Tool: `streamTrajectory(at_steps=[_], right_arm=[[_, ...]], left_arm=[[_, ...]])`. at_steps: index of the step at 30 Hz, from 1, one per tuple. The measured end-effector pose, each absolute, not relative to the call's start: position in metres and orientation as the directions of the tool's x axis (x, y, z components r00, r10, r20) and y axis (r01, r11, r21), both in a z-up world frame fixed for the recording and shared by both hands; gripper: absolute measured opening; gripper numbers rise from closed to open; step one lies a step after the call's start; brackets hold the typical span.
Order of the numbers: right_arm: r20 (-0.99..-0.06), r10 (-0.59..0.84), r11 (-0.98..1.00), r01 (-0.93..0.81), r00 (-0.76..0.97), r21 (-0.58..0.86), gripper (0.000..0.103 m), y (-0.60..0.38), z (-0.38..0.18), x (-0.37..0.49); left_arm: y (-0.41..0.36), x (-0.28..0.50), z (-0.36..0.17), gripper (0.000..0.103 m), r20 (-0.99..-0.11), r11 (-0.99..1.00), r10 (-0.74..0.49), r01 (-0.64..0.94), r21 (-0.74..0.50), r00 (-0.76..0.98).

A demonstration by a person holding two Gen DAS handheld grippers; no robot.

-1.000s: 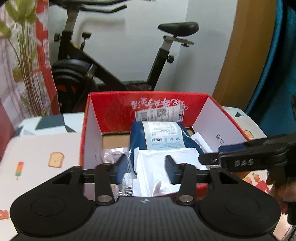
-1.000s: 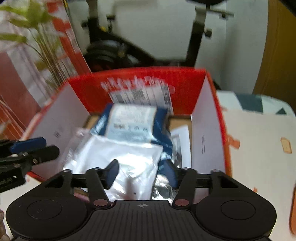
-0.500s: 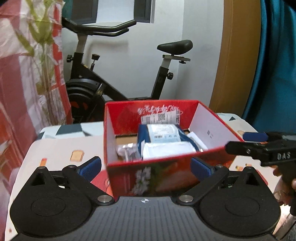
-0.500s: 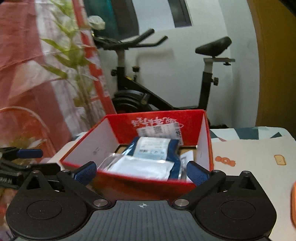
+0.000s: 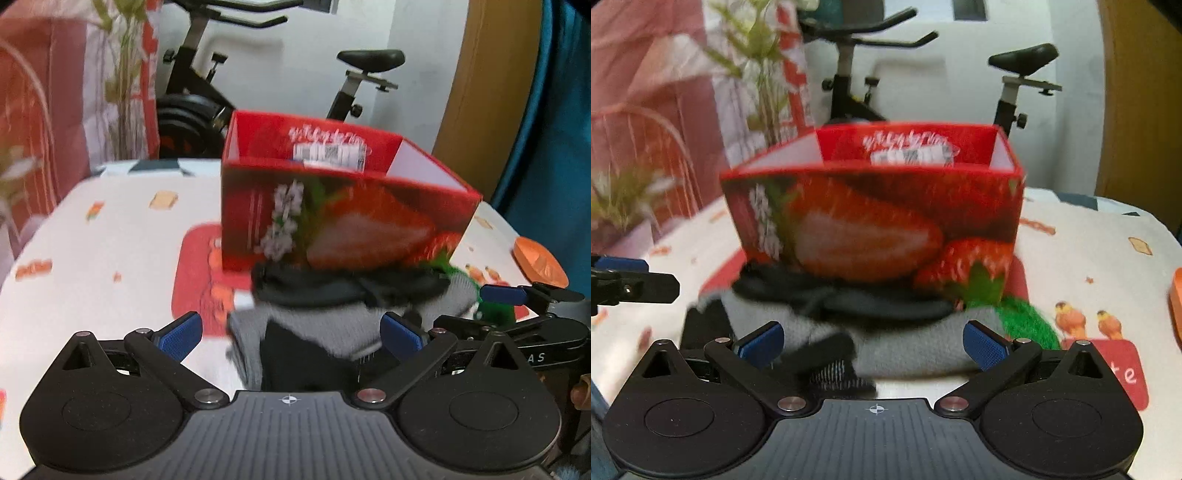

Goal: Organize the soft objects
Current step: 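Move the left tool down to the black glove on the grey towel, then close the left tool on the cuff of the black glove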

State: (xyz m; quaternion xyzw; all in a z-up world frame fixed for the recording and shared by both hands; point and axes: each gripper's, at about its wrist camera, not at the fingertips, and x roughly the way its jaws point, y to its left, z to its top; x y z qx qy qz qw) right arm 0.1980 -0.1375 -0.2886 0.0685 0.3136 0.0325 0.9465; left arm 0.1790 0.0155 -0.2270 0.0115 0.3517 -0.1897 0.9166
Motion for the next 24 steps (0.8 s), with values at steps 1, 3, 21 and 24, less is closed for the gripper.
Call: streamTrajectory(at_steps=[1,3,21,24], right_arm=[[-0.596,0.105,0.989,-0.021,0.796,0.147,0.103,-0.135,-0.291,0.196],[-0.603,0.114,0.988,-0.028,0.79,0.151,0.103,-0.131,-0.297,0.192],[-0.653,0.269,0.96,-0.139,0.708,0.245,0.068,-0.124,-0.321,0.191],[-0.65,0.274,0.958,-0.139,0.708,0.252,0.068,-0.125,-0.321,0.19]], left_arm=[[0.017,0.177,-0.231,0.103,-0.655,0.931,-0.335,0.347,-0.116,0.678],[0.02,0.174,-0.239,0.103,-0.67,0.935,-0.327,0.331,-0.127,0.667],[0.023,0.171,-0.267,0.063,-0.718,0.923,-0.382,0.286,-0.259,0.582],[0.02,0.171,-0.268,0.062,-0.721,0.923,-0.381,0.286,-0.258,0.579]])
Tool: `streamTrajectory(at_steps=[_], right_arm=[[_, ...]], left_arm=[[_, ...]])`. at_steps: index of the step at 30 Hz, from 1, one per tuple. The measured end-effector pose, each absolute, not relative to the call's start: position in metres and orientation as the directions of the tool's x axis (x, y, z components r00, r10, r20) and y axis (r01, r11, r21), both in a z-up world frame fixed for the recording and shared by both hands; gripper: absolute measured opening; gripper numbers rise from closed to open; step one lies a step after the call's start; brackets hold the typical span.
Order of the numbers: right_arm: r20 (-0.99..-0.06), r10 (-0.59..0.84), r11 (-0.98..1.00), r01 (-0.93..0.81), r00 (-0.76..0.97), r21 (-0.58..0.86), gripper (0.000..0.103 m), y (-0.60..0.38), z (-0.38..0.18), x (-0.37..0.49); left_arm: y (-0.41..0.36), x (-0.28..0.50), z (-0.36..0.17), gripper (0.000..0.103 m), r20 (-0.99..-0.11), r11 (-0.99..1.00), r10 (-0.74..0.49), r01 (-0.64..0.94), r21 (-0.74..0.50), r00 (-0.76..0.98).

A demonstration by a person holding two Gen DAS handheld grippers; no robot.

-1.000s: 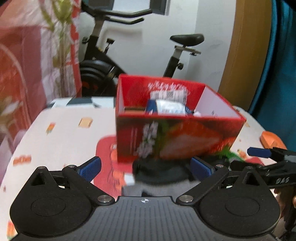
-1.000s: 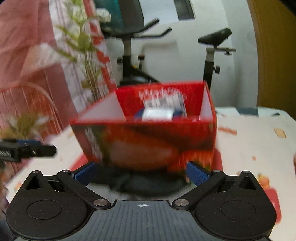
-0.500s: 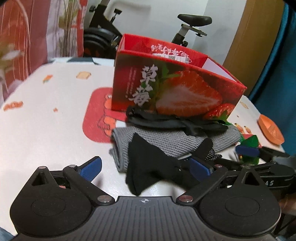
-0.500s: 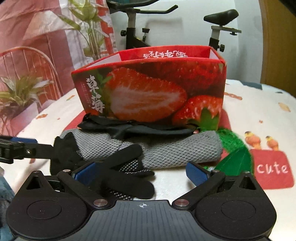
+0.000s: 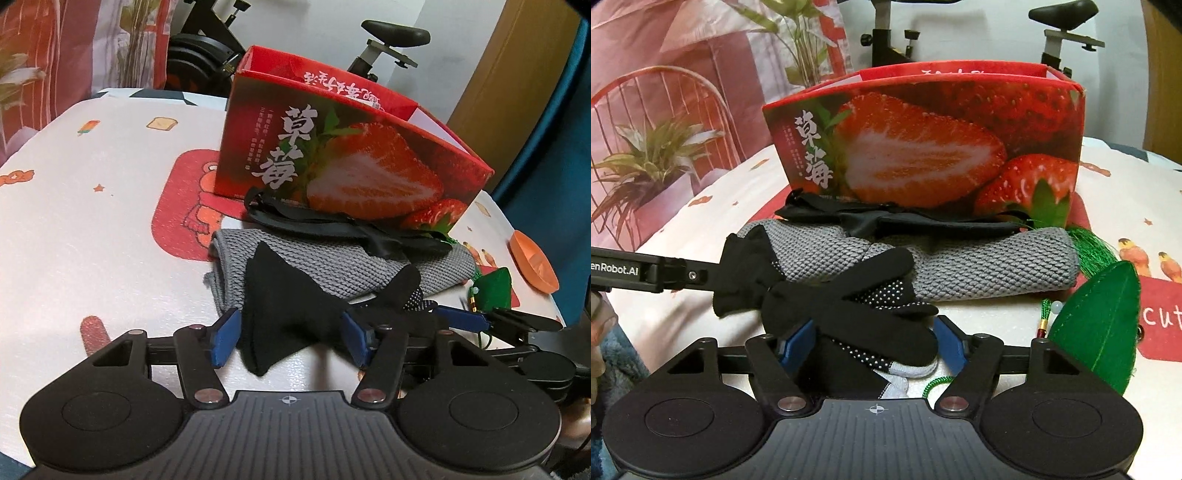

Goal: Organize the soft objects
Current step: 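Close the left tool on the cuff of the black glove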

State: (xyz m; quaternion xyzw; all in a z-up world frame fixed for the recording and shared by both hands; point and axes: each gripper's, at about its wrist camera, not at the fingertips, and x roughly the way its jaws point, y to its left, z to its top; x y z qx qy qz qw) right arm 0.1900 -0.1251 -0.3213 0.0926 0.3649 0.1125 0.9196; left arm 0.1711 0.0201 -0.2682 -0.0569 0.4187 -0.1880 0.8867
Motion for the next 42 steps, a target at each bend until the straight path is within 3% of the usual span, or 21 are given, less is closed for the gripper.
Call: streamTrajectory(at_steps=[7,11,15,23,25,26,27,35,37,42], right_arm=[[-0.651,0.272,0.959,-0.149,0.708,0.239,0.068,-0.123,-0.321,0.19],[-0.649,0.272,0.96,-0.15,0.71,0.238,0.068,-0.123,-0.322,0.19],[-0.65,0.27,0.961,-0.153,0.71,0.232,0.068,-0.122,-0.322,0.19],[-0.652,0.271,0.961,-0.155,0.708,0.231,0.068,-0.122,-0.321,0.19],[-0.654,0.271,0.96,-0.155,0.707,0.231,0.068,-0.121,-0.321,0.19],[-0.654,0.273,0.96,-0.154,0.705,0.234,0.069,-0.121,-0.32,0.189],[-0.655,0.275,0.959,-0.154,0.703,0.237,0.069,-0.122,-0.32,0.189],[-0.664,0.275,0.959,-0.15,0.695,0.241,0.067,-0.119,-0.318,0.183],[-0.664,0.277,0.958,-0.15,0.694,0.243,0.064,-0.119,-0.318,0.181],[-0.658,0.3,0.952,-0.17,0.691,0.256,0.035,-0.117,-0.317,0.174]], left_arm=[[0.019,0.175,-0.276,0.062,-0.73,0.931,-0.363,0.263,-0.255,0.579],[0.031,0.18,-0.281,0.062,-0.723,0.921,-0.389,0.212,-0.328,0.571],[0.03,0.179,-0.282,0.056,-0.723,0.909,-0.416,0.22,-0.354,0.552],[0.032,0.179,-0.287,0.054,-0.715,0.897,-0.437,0.207,-0.39,0.546],[0.034,0.179,-0.288,0.046,-0.712,0.896,-0.438,0.2,-0.397,0.549],[0.035,0.179,-0.288,0.034,-0.711,0.895,-0.437,0.191,-0.402,0.551],[0.037,0.18,-0.289,0.015,-0.712,0.894,-0.438,0.183,-0.409,0.549],[0.037,0.176,-0.291,0.014,-0.725,0.908,-0.412,0.18,-0.379,0.552],[0.036,0.174,-0.291,0.014,-0.725,0.909,-0.411,0.186,-0.374,0.553],[0.038,0.166,-0.29,0.013,-0.72,0.909,-0.412,0.197,-0.367,0.559]])
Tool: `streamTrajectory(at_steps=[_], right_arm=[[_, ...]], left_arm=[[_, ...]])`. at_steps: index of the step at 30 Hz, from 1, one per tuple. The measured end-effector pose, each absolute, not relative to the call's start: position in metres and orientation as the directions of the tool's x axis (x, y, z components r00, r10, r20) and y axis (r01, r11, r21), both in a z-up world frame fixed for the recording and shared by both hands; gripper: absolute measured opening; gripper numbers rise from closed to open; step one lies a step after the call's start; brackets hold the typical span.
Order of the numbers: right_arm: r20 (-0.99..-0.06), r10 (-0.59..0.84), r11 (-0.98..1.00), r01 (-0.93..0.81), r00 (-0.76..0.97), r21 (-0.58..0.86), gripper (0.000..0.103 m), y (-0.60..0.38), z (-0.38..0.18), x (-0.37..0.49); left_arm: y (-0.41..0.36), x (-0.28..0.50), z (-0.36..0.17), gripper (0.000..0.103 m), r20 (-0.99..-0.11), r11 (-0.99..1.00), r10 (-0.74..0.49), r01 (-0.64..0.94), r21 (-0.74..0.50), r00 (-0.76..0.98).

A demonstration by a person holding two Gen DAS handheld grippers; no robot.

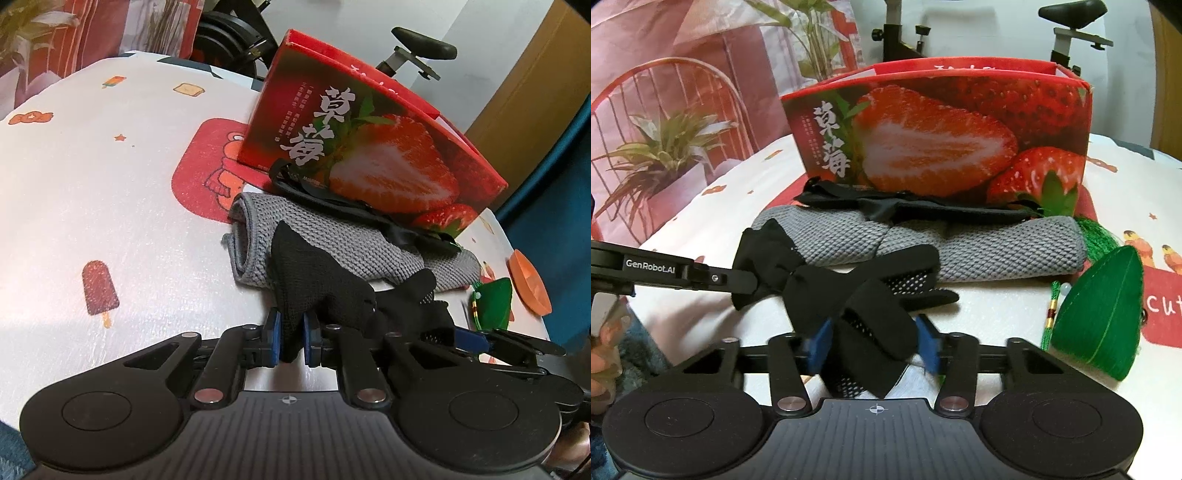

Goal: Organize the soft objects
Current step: 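Close the left tool on the cuff of the black glove, then lift the black glove with the left tool and carry it over the red box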

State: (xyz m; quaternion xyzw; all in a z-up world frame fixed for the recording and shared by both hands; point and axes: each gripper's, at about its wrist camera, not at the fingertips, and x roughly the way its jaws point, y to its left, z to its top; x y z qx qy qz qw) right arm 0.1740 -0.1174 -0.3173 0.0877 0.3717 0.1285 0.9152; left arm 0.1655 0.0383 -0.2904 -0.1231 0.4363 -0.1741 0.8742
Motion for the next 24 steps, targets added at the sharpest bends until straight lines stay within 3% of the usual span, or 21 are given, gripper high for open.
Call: streamTrajectory(at_steps=[3,4,24], right_arm=[[-0.656,0.34,0.938,-0.194,0.674,0.287,0.016,-0.116,-0.318,0.171],[-0.655,0.347,0.936,-0.198,0.672,0.292,0.014,-0.115,-0.318,0.171],[-0.488,0.324,0.934,-0.19,0.811,0.303,0.011,-0.133,-0.276,0.161]], left_arm=[[0.041,0.16,-0.289,0.011,-0.715,0.911,-0.407,0.199,-0.36,0.568],[0.042,0.159,-0.287,0.011,-0.712,0.912,-0.405,0.199,-0.358,0.573],[0.042,0.141,-0.241,0.01,-0.576,0.882,-0.464,0.293,-0.368,0.673]])
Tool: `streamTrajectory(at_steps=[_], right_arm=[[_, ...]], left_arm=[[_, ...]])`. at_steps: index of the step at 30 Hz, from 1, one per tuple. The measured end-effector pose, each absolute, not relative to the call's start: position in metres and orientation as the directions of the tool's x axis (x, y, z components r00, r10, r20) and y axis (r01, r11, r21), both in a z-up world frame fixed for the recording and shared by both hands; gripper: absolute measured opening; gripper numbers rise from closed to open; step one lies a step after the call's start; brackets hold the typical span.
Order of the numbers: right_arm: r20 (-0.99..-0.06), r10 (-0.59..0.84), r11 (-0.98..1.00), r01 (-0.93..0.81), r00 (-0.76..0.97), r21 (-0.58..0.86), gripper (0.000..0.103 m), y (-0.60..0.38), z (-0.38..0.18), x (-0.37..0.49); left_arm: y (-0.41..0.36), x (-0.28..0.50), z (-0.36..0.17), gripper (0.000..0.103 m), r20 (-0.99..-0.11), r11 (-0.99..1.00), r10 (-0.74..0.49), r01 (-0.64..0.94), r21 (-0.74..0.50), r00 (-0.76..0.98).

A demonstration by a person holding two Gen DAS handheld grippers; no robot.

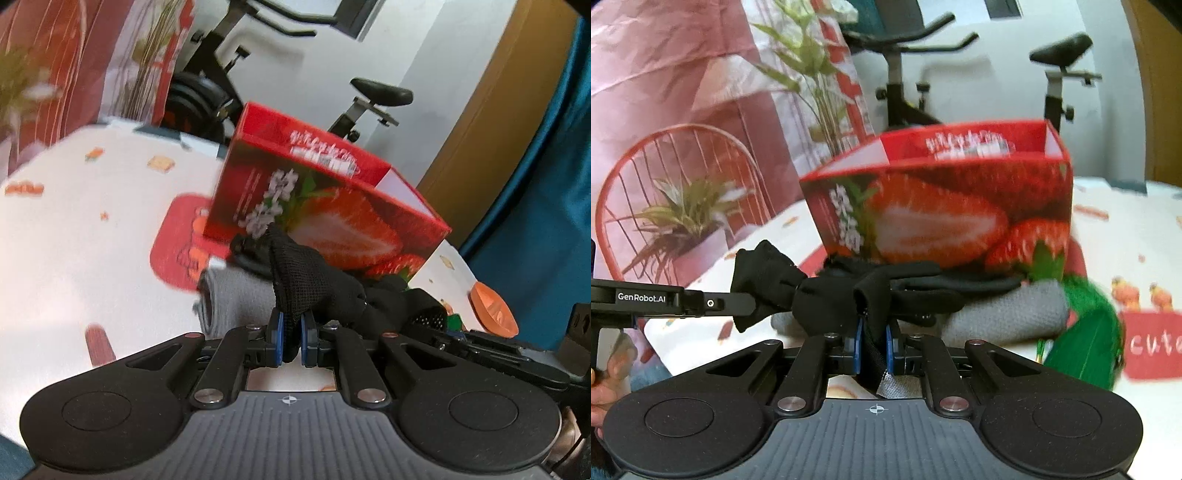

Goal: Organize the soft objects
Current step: 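Lift the black glove with the left tool and carry it over the red box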

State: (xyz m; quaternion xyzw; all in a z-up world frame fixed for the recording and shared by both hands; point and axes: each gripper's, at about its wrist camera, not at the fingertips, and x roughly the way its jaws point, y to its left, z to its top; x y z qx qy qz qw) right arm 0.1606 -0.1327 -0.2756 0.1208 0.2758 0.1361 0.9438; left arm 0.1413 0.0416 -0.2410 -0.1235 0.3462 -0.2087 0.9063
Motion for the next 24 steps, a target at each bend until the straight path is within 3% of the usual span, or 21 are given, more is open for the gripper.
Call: streamTrajectory(at_steps=[15,24], right_arm=[[-0.318,0.307,0.942,-0.238,0.897,0.238,0.011,-0.139,-0.189,0.222],[-0.401,0.265,0.96,-0.2,0.877,0.195,0.011,-0.155,-0.168,0.303]], left_arm=[[0.031,0.189,-0.166,0.01,-0.422,0.884,-0.46,0.357,-0.303,0.781],[0.012,0.266,-0.154,0.01,-0.46,0.881,-0.469,0.367,-0.297,0.754]])
